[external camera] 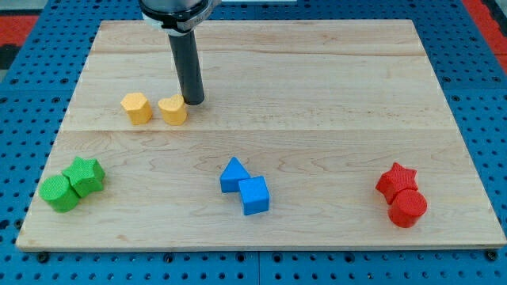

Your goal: Move the yellow heart into the yellow hexagon

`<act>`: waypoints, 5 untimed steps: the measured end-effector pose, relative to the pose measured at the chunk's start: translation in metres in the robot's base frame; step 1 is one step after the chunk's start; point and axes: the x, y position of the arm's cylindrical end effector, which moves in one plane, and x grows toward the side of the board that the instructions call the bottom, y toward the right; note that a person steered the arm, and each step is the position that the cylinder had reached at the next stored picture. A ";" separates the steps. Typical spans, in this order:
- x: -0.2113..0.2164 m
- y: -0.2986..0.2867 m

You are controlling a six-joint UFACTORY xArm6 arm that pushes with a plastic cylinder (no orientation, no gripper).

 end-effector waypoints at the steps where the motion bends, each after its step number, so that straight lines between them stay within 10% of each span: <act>1: 0.009 0.000; 5: 0.016 -0.027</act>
